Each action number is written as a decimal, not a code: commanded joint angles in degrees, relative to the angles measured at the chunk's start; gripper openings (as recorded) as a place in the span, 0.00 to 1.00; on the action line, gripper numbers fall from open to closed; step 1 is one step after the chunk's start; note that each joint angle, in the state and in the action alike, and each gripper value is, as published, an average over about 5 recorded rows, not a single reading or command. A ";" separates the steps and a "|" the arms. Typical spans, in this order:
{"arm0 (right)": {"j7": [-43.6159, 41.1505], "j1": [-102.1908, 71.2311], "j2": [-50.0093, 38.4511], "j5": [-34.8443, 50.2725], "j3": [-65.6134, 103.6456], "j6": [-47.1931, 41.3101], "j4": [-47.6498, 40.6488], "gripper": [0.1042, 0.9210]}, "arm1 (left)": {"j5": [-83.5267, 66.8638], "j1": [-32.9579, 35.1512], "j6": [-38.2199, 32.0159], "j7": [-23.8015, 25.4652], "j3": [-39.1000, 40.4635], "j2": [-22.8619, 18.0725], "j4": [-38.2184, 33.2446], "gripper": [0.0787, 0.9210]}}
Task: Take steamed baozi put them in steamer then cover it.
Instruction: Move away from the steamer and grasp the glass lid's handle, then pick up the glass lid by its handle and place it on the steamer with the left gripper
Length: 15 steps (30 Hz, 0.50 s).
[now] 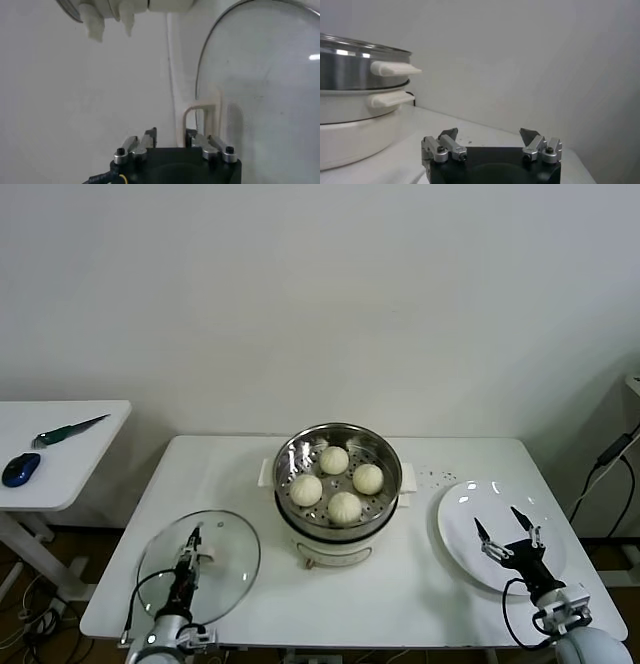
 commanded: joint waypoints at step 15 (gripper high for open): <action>-0.11 2.05 -0.27 -1.04 -0.48 -0.04 -1.53 0.88 | -9.99 10.39 9.06 1.50 -1.57 6.77 -24.07 0.08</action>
